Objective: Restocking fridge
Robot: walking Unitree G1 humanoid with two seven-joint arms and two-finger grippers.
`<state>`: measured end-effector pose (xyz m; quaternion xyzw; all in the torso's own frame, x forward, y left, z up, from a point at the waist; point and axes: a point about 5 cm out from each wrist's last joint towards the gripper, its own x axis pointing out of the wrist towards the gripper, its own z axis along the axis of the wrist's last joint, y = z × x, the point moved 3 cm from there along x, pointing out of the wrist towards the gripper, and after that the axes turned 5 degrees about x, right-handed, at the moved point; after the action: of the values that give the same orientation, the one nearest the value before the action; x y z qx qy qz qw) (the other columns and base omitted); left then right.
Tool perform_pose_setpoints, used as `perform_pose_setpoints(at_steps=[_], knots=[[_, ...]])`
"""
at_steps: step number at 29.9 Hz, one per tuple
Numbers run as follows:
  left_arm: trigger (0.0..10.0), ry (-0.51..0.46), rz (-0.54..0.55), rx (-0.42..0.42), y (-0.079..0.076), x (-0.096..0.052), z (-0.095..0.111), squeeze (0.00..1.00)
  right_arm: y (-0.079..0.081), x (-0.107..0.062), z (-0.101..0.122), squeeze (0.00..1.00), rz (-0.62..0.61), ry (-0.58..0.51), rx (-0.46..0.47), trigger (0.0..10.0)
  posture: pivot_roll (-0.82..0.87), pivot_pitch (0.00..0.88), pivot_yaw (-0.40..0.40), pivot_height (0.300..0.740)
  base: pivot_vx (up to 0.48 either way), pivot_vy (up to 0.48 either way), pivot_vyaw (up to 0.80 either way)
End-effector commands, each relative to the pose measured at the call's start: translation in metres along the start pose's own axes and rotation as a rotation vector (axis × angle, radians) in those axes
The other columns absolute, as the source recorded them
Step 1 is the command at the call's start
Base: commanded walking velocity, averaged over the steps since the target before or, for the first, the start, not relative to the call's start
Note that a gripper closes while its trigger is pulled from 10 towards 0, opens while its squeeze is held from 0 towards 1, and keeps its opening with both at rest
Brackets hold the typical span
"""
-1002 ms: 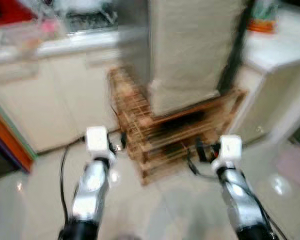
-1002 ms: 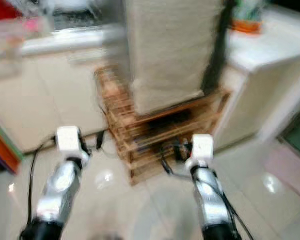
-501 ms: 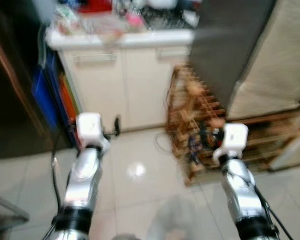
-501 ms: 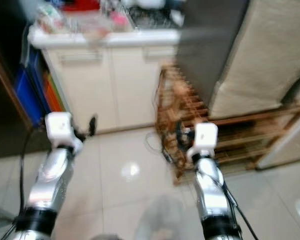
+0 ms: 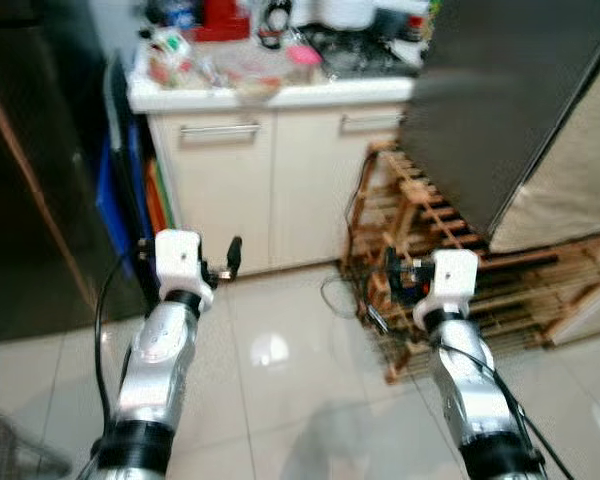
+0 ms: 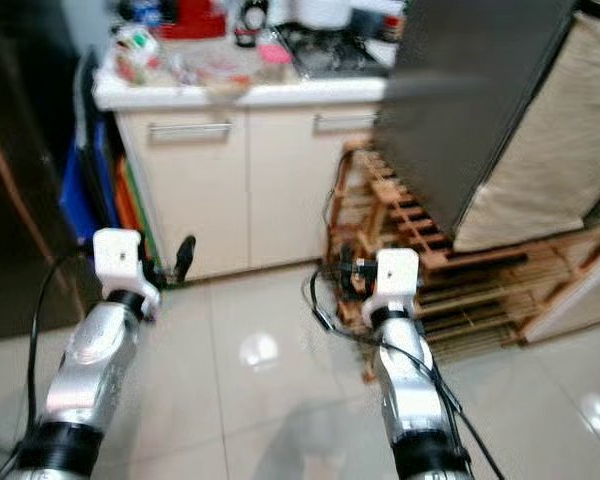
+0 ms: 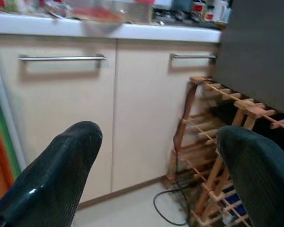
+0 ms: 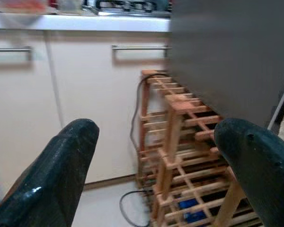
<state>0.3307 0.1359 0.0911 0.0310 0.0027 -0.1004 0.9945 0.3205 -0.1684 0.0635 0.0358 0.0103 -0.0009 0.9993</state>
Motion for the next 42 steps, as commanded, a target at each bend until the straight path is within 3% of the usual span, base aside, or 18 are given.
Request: perform_pose_setpoints(at_steps=[1, 12, 22, 26, 29, 32, 42], knots=[[10.0, 0.000, 0.004, 0.011, 0.010, -0.001, 0.001, 0.00, 0.012, 0.003, 0.004, 0.00, 0.028, -0.014, 0.017, 10.0, 0.05, 0.000, -0.024, 0.740, 0.465, 0.000, -0.59], [10.0, 0.048, 0.009, 0.070, 0.013, 0.004, -0.006, 0.00, 0.009, 0.002, 0.000, 0.00, 0.021, -0.001, 0.050, 10.0, 0.05, 0.000, -0.015, 0.740, 0.126, 0.000, -0.59], [10.0, 0.016, -0.056, 0.029, 0.008, 0.004, -0.004, 0.00, 0.007, 0.001, -0.002, 0.00, 0.020, -0.001, 0.031, 10.0, 0.05, 0.000, -0.021, 0.740, 0.000, 0.000, -0.61], [10.0, -0.039, -0.072, -0.009, 0.004, 0.004, 0.003, 0.00, -0.003, 0.000, 0.011, 0.00, -0.037, -0.082, -0.031, 10.0, 0.05, 0.000, -0.023, 0.740, 0.000, 0.000, -0.67], [10.0, -0.090, -0.025, -0.030, 0.014, 0.003, 0.012, 0.00, -0.013, -0.002, 0.019, 0.00, -0.089, -0.119, -0.028, 10.0, 0.05, 0.000, -0.023, 0.740, 0.000, 0.000, -0.67], [10.0, -0.081, -0.021, -0.026, 0.018, 0.003, 0.011, 0.00, -0.021, -0.006, 0.018, 0.00, -0.123, -0.115, -0.023, 10.0, 0.04, 0.000, -0.026, 0.740, 0.000, 0.000, -0.65], [10.0, -0.073, -0.080, -0.006, 0.008, 0.006, 0.010, 0.00, -0.022, -0.009, 0.014, 0.00, -0.143, -0.107, -0.023, 10.0, 0.04, 0.000, -0.025, 0.740, 0.000, 0.000, -0.64]])
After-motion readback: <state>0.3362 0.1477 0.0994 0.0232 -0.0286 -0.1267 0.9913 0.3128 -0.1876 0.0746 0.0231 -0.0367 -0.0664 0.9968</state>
